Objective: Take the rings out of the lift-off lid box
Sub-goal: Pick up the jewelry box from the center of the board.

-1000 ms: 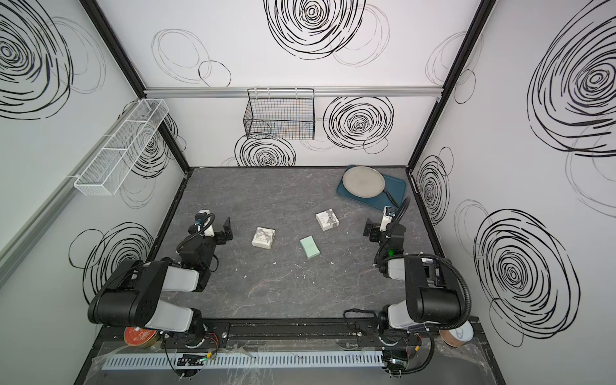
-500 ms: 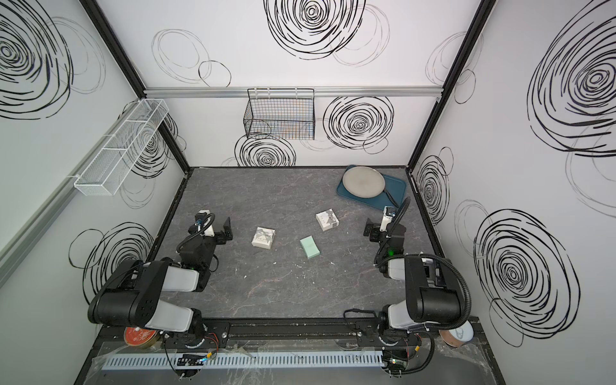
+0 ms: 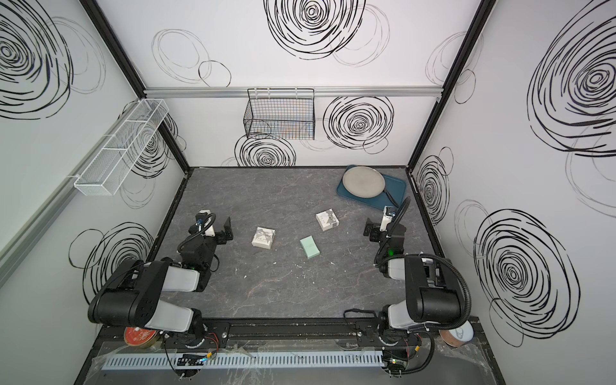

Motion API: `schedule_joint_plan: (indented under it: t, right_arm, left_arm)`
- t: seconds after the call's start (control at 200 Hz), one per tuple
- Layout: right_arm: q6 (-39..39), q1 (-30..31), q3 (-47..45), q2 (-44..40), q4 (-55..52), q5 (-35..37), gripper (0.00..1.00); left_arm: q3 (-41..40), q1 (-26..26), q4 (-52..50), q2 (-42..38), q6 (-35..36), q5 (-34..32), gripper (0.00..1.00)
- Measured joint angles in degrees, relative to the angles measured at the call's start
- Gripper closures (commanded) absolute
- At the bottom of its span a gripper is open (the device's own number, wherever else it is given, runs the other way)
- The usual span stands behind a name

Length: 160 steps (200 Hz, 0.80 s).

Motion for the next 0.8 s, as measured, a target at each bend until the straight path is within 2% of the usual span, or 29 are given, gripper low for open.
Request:
schedule_joint_plan:
  t: [0.165, 0.215, 0.275, 0.365, 0.5, 0.635, 0.801]
  right_arm:
    - [-0.20, 0.15, 0.00, -0.02, 0.02, 0.37, 0.00]
    - [-0.52, 0.61, 0.09, -0.55, -0.48, 1.46, 0.00]
    - [-0.66, 1.79, 2.58, -2.84, -7.04, 3.28, 0.00]
    - [0.04, 3.96, 12.39, -6.01, -20.48, 5.01, 0.00]
    - [0.96, 8.48, 26.16, -8.17, -31.74, 4.90, 0.00]
    - [0.70, 14.19, 30.23, -8.00, -37.99, 1.18, 0.00]
    - [0.00, 18.99, 33.75, -1.51, -45.68, -3.45, 0.00]
  left_arm:
    - [0.37, -0.42, -1.22, -0.85, -0.09, -3.15, 0.00]
    - [0.68, -0.70, -4.17, -3.45, -0.07, -4.46, 0.00]
    - [1.62, -1.88, -9.68, -8.76, 0.17, -6.58, 0.00]
    - [5.64, -5.97, -19.19, -17.90, 1.27, -9.81, 0.00]
    - [14.25, -11.87, -32.87, -27.36, 1.70, -10.97, 0.00]
    - [19.26, -18.84, -44.22, -31.95, 2.23, -11.82, 0.00]
    - [19.85, -29.11, -54.21, -32.98, 3.43, -10.10, 0.01]
